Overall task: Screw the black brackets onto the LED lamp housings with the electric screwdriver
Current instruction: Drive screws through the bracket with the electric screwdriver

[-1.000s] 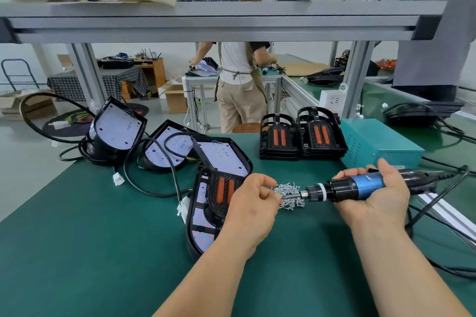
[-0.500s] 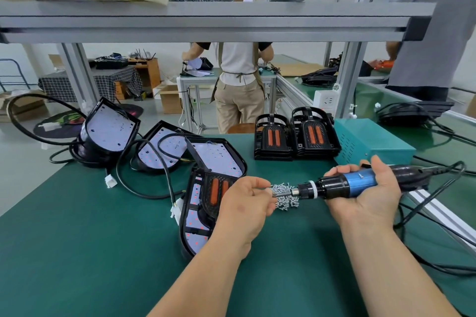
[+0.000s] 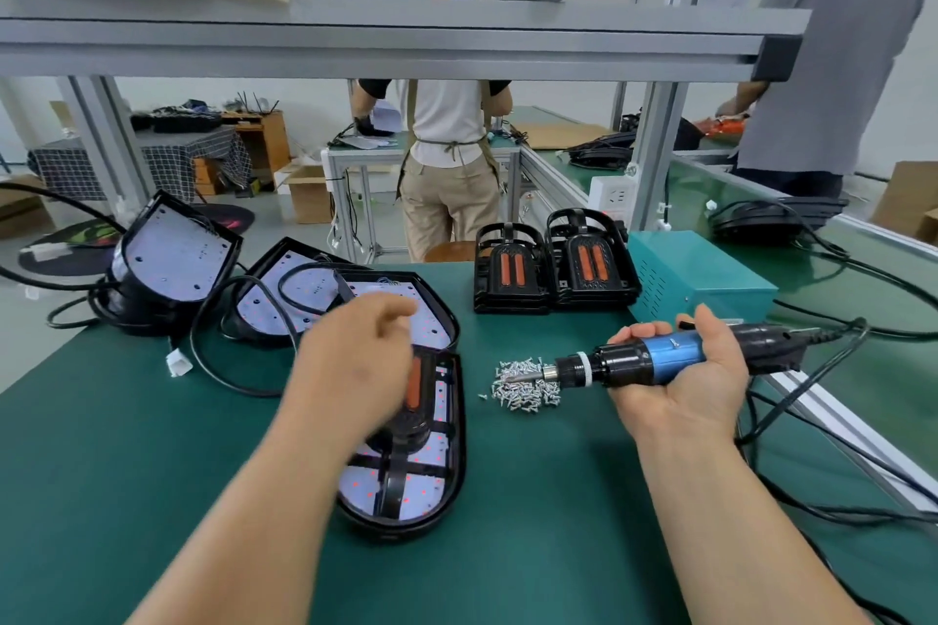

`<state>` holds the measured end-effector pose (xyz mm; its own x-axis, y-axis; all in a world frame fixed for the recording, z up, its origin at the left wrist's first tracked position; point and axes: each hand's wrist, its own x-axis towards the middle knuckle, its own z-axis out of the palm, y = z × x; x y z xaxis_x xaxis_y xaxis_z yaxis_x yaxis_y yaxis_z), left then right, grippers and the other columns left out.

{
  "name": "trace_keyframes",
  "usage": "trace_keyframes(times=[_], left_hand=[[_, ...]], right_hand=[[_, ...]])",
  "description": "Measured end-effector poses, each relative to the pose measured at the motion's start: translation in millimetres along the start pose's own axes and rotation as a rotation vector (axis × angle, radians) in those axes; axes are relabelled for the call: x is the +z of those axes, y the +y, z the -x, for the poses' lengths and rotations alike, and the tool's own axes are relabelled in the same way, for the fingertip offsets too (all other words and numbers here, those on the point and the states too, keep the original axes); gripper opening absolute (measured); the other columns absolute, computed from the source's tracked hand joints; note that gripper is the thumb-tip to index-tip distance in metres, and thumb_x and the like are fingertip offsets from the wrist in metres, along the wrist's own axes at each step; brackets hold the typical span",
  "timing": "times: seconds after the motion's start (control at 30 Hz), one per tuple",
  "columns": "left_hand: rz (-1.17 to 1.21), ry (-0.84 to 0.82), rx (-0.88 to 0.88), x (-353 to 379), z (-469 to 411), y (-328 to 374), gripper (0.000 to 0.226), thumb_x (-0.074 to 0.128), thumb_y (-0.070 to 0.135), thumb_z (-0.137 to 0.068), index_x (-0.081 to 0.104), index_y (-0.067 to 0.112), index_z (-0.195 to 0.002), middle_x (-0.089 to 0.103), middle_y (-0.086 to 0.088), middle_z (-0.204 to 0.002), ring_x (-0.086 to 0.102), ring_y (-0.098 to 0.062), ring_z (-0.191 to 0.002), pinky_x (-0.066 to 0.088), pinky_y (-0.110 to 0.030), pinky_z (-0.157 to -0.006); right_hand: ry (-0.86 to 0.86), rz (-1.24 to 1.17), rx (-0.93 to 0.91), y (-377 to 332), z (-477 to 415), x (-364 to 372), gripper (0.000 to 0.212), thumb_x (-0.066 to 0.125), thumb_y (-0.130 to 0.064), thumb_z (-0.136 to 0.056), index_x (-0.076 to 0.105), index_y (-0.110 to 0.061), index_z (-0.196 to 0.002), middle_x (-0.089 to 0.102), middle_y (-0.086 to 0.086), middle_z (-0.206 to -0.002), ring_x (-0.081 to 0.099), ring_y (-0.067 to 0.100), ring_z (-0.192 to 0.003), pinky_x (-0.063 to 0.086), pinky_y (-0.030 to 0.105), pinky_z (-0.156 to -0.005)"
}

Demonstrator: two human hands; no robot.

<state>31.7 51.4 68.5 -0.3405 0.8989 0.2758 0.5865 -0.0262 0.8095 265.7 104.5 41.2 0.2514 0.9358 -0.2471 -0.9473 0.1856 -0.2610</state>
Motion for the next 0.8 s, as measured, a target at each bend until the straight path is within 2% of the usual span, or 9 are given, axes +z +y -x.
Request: trace_keyframes(times=[0.07,0.23,0.3,0.37,0.43,0.47,0.57,0.67,0.8], left_hand=[[-0.074,0.041,-0.052,-21,-9,-14,0.016,0.058,0.024,-0.095,0.069,0.029,-0.106,0.063,0.019,-0.082,0.063,-0.013,-0.083,0.049,-0.031,-0.081],[-0.008,0.007,-0.240,-33,2,-54,0.030,0.062,0.034,-0.094,0.063,0.020,-0.120,0.066,0.008,-0.094,0.063,-0.019,-0.089,0.050,-0.038,-0.089],[-0.050,0.056,-0.148,-32,10,-56,0.022,0.062,0.032,-0.093,0.066,0.025,-0.113,0.066,0.007,-0.094,0.061,-0.006,-0.084,0.047,-0.032,-0.080],[-0.111,0.128,0.024,-32,18,-47,0.008,0.062,0.029,-0.090,0.067,0.035,-0.091,0.064,0.012,-0.086,0.057,0.004,-0.078,0.040,-0.019,-0.068],[-0.092,0.082,0.123,-27,27,-34,0.016,0.062,0.031,-0.089,0.064,0.037,-0.074,0.062,0.017,-0.077,0.055,0.006,-0.078,0.037,-0.012,-0.062],[-0.057,0.020,0.149,-23,32,-28,0.016,0.062,0.032,-0.089,0.065,0.038,-0.074,0.061,0.020,-0.078,0.055,0.004,-0.077,0.039,-0.011,-0.062],[-0.055,-0.134,0.254,-12,44,-20,0.012,0.062,0.037,-0.091,0.060,0.048,-0.089,0.057,0.029,-0.092,0.055,0.000,-0.084,0.044,-0.020,-0.075],[-0.116,-0.172,0.286,-11,45,-19,0.011,0.060,0.045,-0.090,0.055,0.055,-0.094,0.057,0.034,-0.096,0.054,0.002,-0.088,0.039,-0.034,-0.093],[-0.167,-0.147,0.320,-11,47,-19,0.011,0.063,0.044,-0.090,0.058,0.054,-0.089,0.057,0.037,-0.097,0.039,0.018,-0.099,0.018,-0.014,-0.093]], right_hand=[[-0.005,0.009,0.001,2,1,0,0.020,0.071,-0.027,-0.082,0.054,-0.017,-0.079,0.055,-0.002,-0.057,0.055,0.015,-0.047,0.055,0.028,-0.064],[-0.050,0.053,0.000,11,4,1,0.019,0.070,-0.027,-0.081,0.054,-0.018,-0.080,0.055,-0.002,-0.060,0.055,0.015,-0.051,0.054,0.029,-0.064],[-0.069,0.070,0.000,14,7,3,0.018,0.070,-0.027,-0.082,0.054,-0.017,-0.081,0.055,-0.002,-0.062,0.054,0.015,-0.053,0.053,0.029,-0.064],[-0.093,0.070,0.003,17,11,5,0.017,0.069,-0.027,-0.082,0.055,-0.017,-0.081,0.055,-0.002,-0.062,0.054,0.015,-0.053,0.053,0.029,-0.064],[-0.134,0.060,0.012,19,16,9,0.017,0.070,-0.026,-0.080,0.055,-0.017,-0.081,0.054,-0.002,-0.063,0.054,0.016,-0.052,0.052,0.029,-0.063],[-0.161,0.055,0.016,20,19,10,0.019,0.071,-0.025,-0.076,0.055,-0.017,-0.081,0.054,-0.001,-0.063,0.054,0.016,-0.052,0.052,0.029,-0.063],[-0.232,0.057,0.014,22,26,13,0.025,0.071,-0.026,-0.066,0.054,-0.017,-0.081,0.053,-0.001,-0.064,0.054,0.016,-0.052,0.052,0.029,-0.060],[-0.256,0.057,0.022,25,29,14,0.024,0.070,-0.026,-0.067,0.053,-0.016,-0.082,0.053,-0.002,-0.063,0.054,0.016,-0.051,0.051,0.028,-0.059],[-0.246,0.079,0.036,28,32,14,0.023,0.069,-0.027,-0.067,0.054,-0.016,-0.079,0.052,-0.002,-0.063,0.053,0.015,-0.051,0.051,0.028,-0.060]])
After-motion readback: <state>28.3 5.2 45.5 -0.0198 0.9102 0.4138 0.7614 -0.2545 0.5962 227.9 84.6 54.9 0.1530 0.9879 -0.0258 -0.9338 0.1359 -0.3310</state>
